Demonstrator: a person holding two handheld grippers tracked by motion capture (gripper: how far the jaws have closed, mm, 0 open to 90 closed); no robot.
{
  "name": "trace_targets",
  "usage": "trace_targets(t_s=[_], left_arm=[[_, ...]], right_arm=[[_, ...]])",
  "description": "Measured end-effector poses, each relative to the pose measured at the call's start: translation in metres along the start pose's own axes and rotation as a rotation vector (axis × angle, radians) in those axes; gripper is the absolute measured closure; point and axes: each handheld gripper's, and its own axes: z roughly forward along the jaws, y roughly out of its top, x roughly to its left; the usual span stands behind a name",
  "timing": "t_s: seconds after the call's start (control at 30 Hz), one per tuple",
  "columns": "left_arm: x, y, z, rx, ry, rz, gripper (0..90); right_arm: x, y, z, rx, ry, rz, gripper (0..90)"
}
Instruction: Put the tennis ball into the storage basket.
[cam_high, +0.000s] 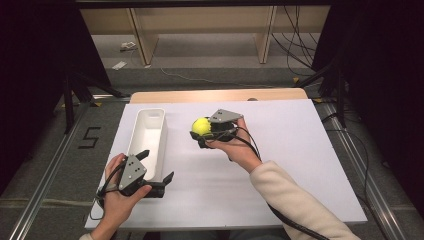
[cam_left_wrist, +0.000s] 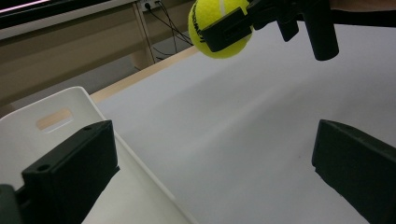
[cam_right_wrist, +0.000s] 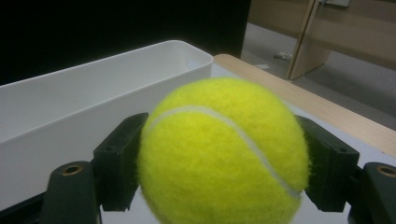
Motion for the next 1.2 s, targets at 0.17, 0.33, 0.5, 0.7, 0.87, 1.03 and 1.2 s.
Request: trace_targets(t_s=[0.17,0.33,0.5,0.7,0.87,1.03,1.2], left_arm=[[0.007,0.002,-0.001,0.007,0.006,0.099,0.0],[0.000,0.000,0.000,-0.001,-0.001,-0.002,0.0],[0.000,0.000,0.000,0.000,-0.002,-0.001,0.0],[0.000,0.000,0.000,0.000,-0.004,-0.001,0.0],[0.000,0.000,0.000,0.000,-0.004,-0.001,0.0],[0.000,0.000,0.000,-0.001,-0.005,-0.002,0.0],[0.000,0.000,0.000,-0.001,-0.004,-0.001,0.0]], right_arm=[[0.001,0.000,0.002,0.005,0.000,0.001,26.2],[0.003,0.000,0.004,0.003,0.002,0.000,26.2],[0.003,0.000,0.006,0.007,0.005,0.000,26.2],[0.005,0.000,0.009,0.010,0.009,0.001,26.2],[0.006,0.000,0.011,0.012,0.011,0.001,26.2],[0.006,0.001,0.013,0.014,0.012,0.003,26.2],[0.008,0.002,0.015,0.017,0.016,0.000,26.2]])
